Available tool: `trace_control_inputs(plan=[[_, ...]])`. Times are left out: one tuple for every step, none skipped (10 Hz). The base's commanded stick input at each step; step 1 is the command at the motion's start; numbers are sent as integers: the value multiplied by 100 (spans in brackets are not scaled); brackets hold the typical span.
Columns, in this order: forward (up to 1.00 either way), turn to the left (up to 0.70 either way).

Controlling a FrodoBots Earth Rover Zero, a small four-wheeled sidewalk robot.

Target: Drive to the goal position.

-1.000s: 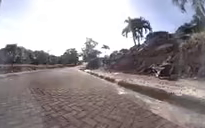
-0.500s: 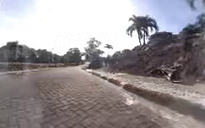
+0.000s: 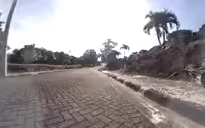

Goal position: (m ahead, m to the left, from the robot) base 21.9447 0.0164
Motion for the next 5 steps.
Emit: trace_control_inputs(plan=[[100, 2], [100, 0], [100, 0], [100, 0], [100, 0]])
